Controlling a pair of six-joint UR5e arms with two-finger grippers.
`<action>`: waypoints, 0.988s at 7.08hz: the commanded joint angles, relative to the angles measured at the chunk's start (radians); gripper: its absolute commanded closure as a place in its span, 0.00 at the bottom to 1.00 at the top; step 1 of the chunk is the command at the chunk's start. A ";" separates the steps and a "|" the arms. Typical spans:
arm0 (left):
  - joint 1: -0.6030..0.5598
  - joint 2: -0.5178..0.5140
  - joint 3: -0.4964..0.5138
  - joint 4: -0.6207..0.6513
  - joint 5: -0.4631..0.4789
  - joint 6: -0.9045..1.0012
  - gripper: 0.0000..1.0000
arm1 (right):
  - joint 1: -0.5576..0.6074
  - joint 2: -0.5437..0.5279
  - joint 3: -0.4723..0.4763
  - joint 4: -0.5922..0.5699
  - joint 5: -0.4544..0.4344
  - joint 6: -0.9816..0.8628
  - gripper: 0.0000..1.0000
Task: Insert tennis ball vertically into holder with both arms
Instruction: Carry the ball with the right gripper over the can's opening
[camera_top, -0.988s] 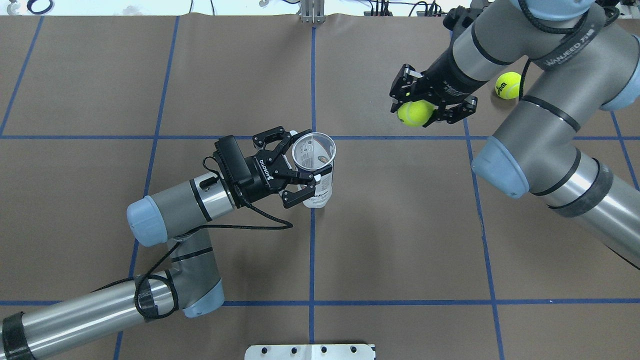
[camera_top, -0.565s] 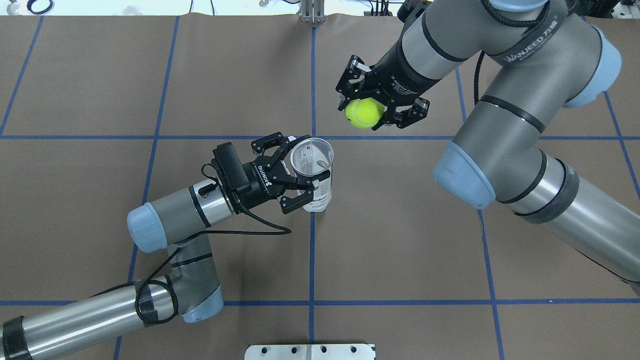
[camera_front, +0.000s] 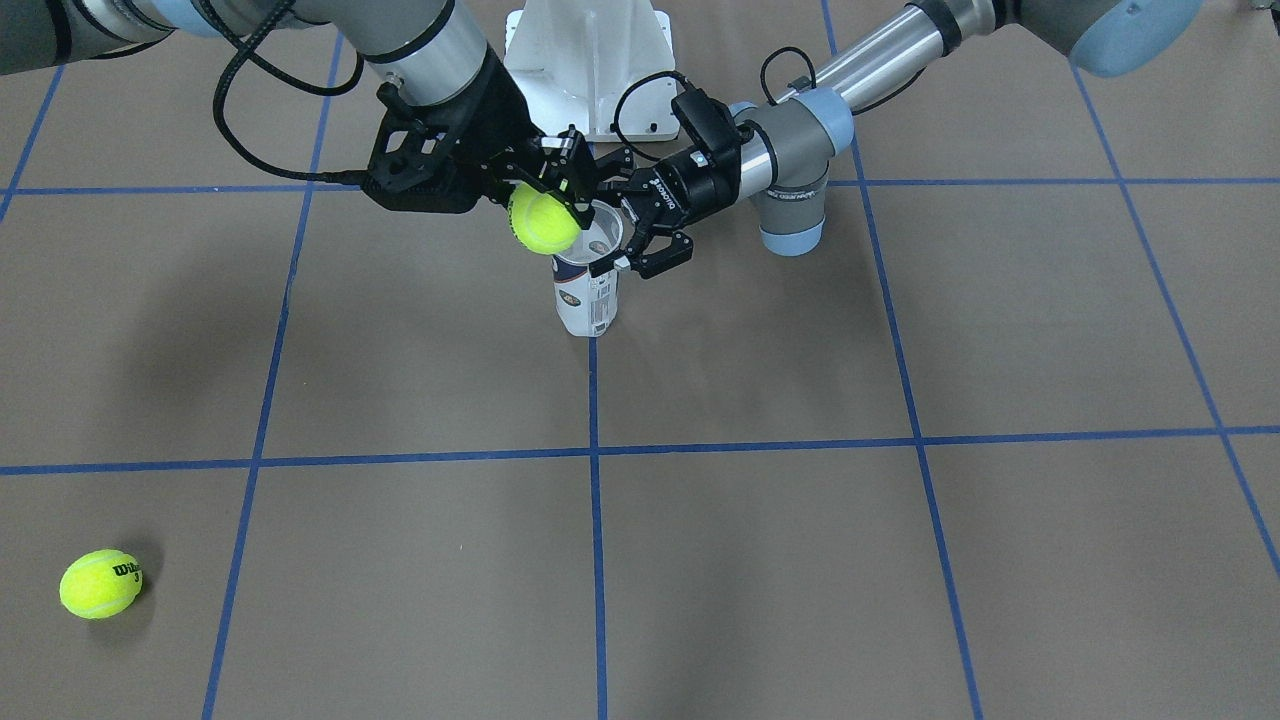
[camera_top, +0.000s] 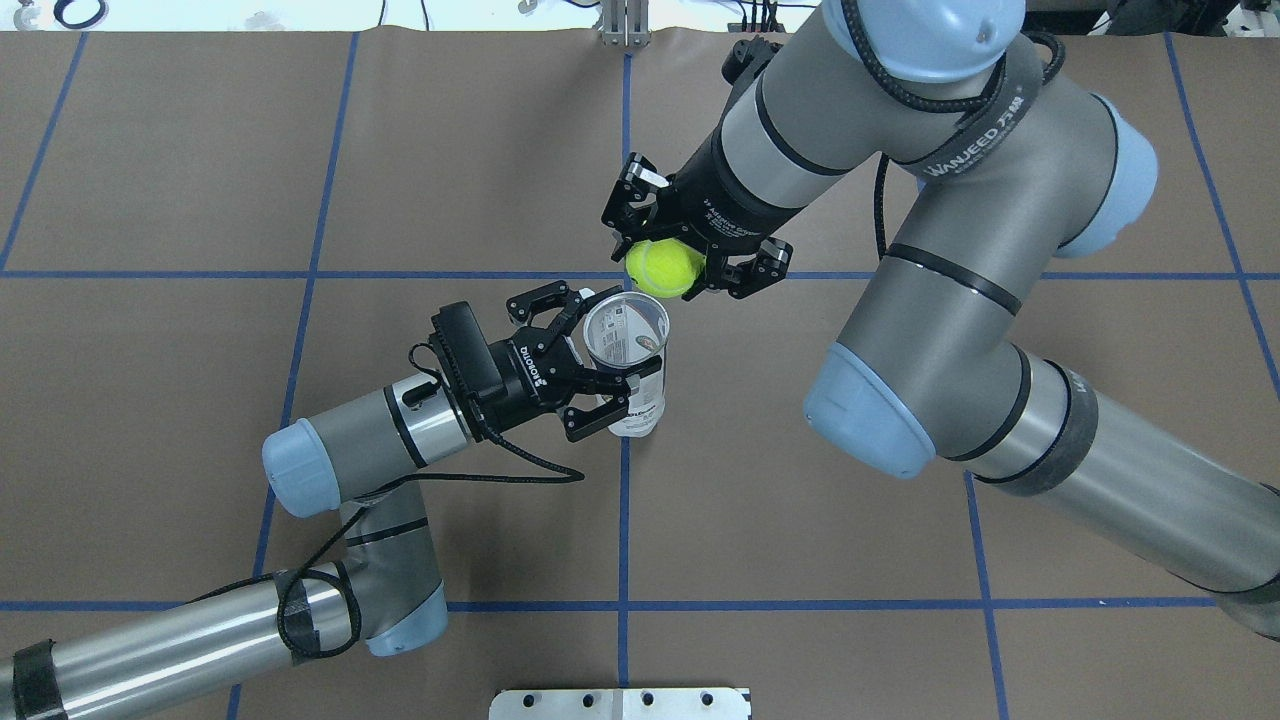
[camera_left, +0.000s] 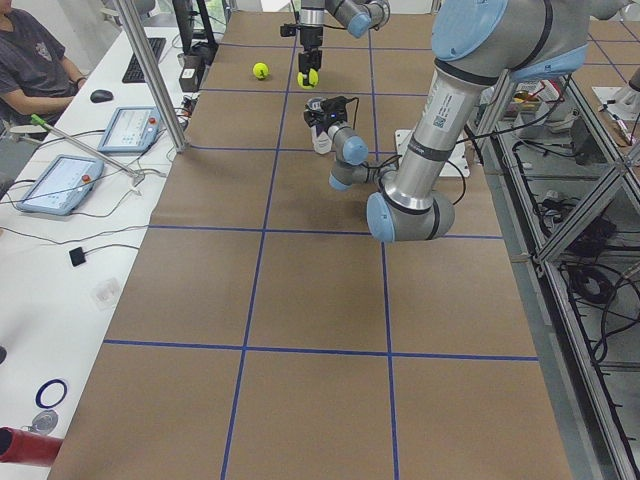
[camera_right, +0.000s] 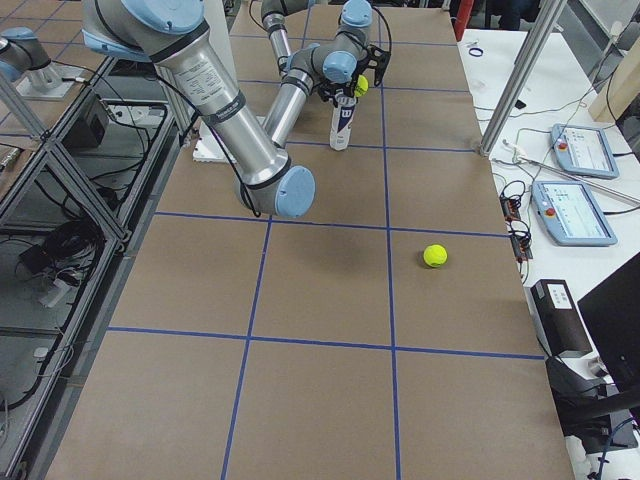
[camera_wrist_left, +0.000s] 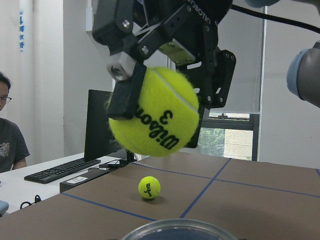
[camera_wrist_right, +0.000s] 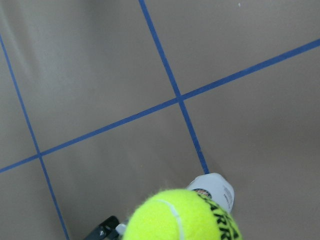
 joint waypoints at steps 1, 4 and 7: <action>0.002 0.001 0.001 -0.007 0.002 0.000 0.23 | -0.018 0.002 0.001 -0.001 -0.007 0.004 1.00; 0.004 -0.001 0.001 -0.007 0.002 0.000 0.23 | -0.062 0.000 0.001 -0.001 -0.038 0.004 1.00; 0.004 0.001 0.001 -0.007 0.002 0.000 0.23 | -0.080 -0.007 0.001 -0.001 -0.039 0.004 0.90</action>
